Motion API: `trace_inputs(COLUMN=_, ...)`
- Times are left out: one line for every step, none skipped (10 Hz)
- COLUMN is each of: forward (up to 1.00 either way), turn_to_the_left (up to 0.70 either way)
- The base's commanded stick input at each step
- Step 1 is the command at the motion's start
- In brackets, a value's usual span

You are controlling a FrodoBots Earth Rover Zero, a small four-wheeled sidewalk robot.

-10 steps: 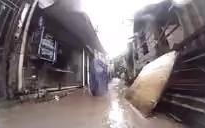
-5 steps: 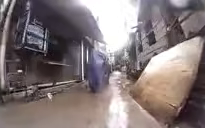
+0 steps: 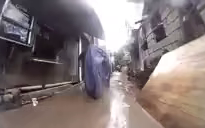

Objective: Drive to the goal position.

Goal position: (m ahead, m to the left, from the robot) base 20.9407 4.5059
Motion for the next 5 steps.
trace_inputs(forward=0.99, turn_to_the_left=-0.12)
trace_inputs(forward=0.99, turn_to_the_left=-0.39)
trace_inputs(forward=0.99, turn_to_the_left=-0.39)
trace_inputs(forward=0.99, turn_to_the_left=-0.39)
trace_inputs(forward=0.99, turn_to_the_left=-0.39)
